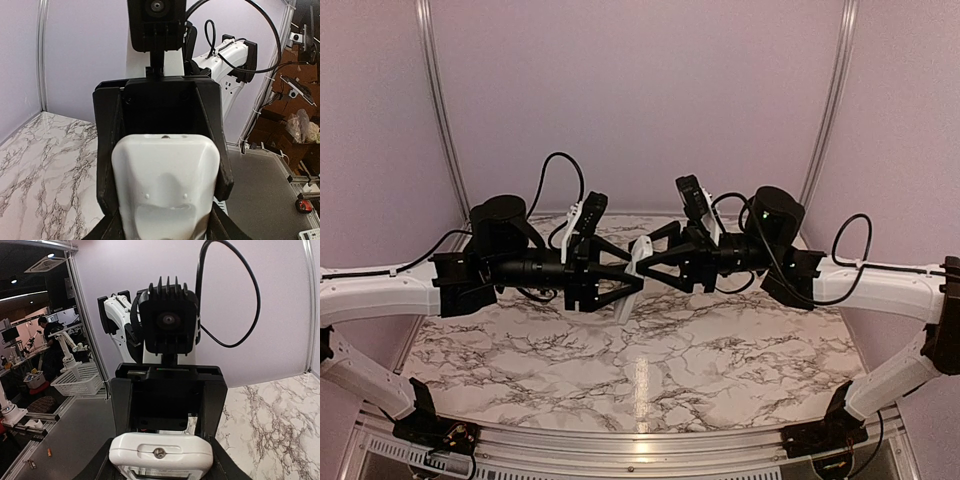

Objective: Load the batteries into the remote control
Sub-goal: Pass from the left arm to the right, then place the remote control at the center of the board.

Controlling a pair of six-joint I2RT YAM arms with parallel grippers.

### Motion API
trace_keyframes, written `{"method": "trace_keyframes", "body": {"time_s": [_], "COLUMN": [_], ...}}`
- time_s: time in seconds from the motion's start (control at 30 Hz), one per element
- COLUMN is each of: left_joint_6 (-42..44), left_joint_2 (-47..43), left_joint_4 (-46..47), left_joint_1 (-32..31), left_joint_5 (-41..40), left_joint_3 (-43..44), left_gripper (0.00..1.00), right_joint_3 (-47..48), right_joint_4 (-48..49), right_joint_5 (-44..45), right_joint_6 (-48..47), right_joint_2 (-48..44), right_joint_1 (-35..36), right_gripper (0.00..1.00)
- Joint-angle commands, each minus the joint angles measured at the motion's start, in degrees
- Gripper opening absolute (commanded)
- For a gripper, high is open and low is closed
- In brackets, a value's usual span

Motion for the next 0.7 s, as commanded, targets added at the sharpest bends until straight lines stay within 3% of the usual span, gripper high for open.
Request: {"method": "trace_keyframes", "body": {"time_s": [0.0, 0.17, 0.47, 0.67], "left_joint_6": [1.28, -0.61, -8.81, -15.64], "left_joint_2": [-2.26, -4.93, -9.09, -4.99], "left_joint_4": [-2.52, -8.53, -20.3, -26.74], "left_joint_1": [0.3, 2.78, 10.06, 18.63], "left_joint_5": [-4.19, -6.27, -21.08, -22.13], "left_joint_3": [-0.5, -1.69, -3.05, -2.32], "left_gripper": [0.64, 0.97, 0.99, 0.99], "right_joint_3": [3.16, 4.3, 17.39, 33.74], "right_joint_4": [-4.0, -10.76, -44.76, -67.39], "right_joint_5": [0.75, 3.35, 24.63, 36.54], "right_joint_6": [0.11, -1.61, -11.11, -15.74], "right_joint_2": [-0.46, -0.95, 8.94, 24.16], "right_joint_1": [0.37, -1.75, -4.16, -1.69], "right_gripper": [0.21, 0.16, 0.08, 0.1]}}
